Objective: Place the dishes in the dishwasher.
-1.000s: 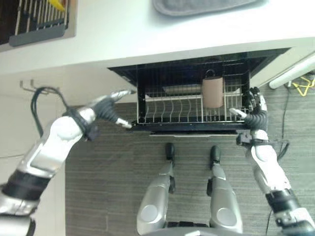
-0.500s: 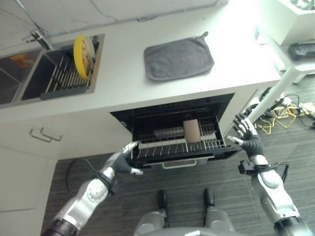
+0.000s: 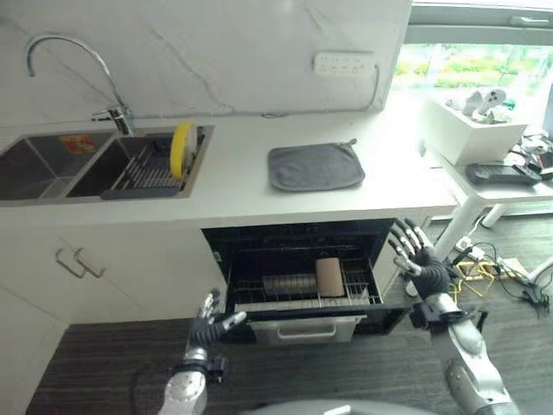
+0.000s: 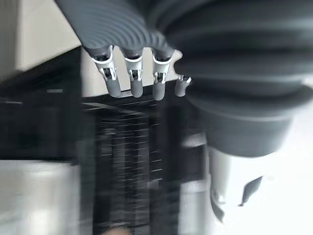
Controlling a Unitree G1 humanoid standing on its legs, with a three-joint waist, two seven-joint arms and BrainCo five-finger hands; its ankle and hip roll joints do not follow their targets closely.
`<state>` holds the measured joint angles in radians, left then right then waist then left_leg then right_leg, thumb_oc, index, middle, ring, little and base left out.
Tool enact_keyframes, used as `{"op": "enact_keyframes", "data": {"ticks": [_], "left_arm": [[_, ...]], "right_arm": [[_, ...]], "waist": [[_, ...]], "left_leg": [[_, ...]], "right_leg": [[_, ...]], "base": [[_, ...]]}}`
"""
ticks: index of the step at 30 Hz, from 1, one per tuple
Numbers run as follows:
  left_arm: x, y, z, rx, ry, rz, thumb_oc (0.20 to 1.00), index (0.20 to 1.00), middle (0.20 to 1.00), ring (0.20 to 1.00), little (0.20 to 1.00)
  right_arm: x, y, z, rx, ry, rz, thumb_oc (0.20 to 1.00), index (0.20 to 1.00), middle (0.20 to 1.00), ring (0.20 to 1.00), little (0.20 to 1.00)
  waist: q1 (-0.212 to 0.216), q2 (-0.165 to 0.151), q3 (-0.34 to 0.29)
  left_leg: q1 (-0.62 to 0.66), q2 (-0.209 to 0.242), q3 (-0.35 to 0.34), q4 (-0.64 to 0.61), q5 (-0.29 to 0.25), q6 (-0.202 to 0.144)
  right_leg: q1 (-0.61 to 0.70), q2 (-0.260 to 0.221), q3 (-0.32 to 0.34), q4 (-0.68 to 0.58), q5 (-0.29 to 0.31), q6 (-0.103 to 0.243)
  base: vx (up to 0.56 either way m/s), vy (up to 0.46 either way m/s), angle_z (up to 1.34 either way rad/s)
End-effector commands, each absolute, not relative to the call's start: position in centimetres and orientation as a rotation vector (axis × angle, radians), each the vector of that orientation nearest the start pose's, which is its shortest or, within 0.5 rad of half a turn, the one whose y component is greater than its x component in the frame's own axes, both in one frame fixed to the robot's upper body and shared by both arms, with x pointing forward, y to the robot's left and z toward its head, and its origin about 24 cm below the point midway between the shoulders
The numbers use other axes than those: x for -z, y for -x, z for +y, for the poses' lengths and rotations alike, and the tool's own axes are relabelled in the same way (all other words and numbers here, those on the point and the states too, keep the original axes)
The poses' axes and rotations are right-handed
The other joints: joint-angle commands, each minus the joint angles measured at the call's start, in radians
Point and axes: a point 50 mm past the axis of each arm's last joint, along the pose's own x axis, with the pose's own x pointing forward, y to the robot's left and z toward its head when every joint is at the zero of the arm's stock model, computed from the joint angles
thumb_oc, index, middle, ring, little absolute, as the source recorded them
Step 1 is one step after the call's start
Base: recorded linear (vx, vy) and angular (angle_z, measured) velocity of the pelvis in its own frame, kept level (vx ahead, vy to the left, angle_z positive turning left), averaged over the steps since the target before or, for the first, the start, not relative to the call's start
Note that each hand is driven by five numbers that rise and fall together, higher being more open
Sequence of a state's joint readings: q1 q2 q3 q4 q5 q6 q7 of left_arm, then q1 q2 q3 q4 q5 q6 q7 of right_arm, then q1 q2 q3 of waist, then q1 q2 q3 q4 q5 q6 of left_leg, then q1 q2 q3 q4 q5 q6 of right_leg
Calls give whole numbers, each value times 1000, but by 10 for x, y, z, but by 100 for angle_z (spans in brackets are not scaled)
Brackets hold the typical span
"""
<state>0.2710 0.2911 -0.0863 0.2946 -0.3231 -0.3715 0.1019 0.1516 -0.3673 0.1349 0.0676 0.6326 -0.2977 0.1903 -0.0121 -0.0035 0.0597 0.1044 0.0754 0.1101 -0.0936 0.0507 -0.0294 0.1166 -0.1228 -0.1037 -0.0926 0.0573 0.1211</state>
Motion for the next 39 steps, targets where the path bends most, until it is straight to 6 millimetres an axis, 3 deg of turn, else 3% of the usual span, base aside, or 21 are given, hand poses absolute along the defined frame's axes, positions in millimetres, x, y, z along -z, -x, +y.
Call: {"op": "enact_keyframes", "data": {"ticks": [1,10,16,24,29,39], "left_arm": [[-30,-216,232,-118,-94,-200,1000,1000,1000,1000,1000],[-72,-217,230,-69,58,-448,1000,1000,1000,1000,1000],[-90,-218,224,39,129,-510,1000,1000,1000,1000,1000],[-78,-216,224,74,64,-417,1000,1000,1000,1000,1000],[-77,-217,228,82,-96,-390,1000,1000,1000,1000,1000],[-51,-217,232,60,-170,-218,1000,1000,1000,1000,1000]], "right_arm": [[-74,-234,-205,-212,-342,-310,1000,1000,1000,1000,1000],[-88,-231,-199,-273,-402,-398,1000,1000,1000,1000,1000],[-107,-230,-191,-342,-265,-475,1000,1000,1000,1000,1000],[-108,-230,-195,-361,-170,-480,1000,1000,1000,1000,1000],[-102,-232,-200,-340,-146,-446,1000,1000,1000,1000,1000],[-93,-233,-204,-326,-138,-399,1000,1000,1000,1000,1000]], "waist": [[13,-6,57],[19,-7,33],[24,-6,23],[35,-9,13],[32,-7,12],[26,-5,13]], "left_leg": [[33,-6,11,6,-25,10],[32,-9,-11,6,-32,10],[23,-8,-21,6,-33,7],[14,-6,-28,6,-36,3],[10,-3,-28,6,-35,1],[6,0,-24,6,-33,-3]], "right_leg": [[46,-16,-88,13,24,-8],[50,-17,-95,8,21,-7],[44,-19,-96,5,22,-1],[36,-19,-100,5,20,1],[30,-17,-96,5,21,1],[22,-14,-88,5,21,1]], "base": [[-38,-40,16],[-4,-8,4],[-2,-3,1],[-14,-4,4],[-20,5,4],[0,0,0]]}}
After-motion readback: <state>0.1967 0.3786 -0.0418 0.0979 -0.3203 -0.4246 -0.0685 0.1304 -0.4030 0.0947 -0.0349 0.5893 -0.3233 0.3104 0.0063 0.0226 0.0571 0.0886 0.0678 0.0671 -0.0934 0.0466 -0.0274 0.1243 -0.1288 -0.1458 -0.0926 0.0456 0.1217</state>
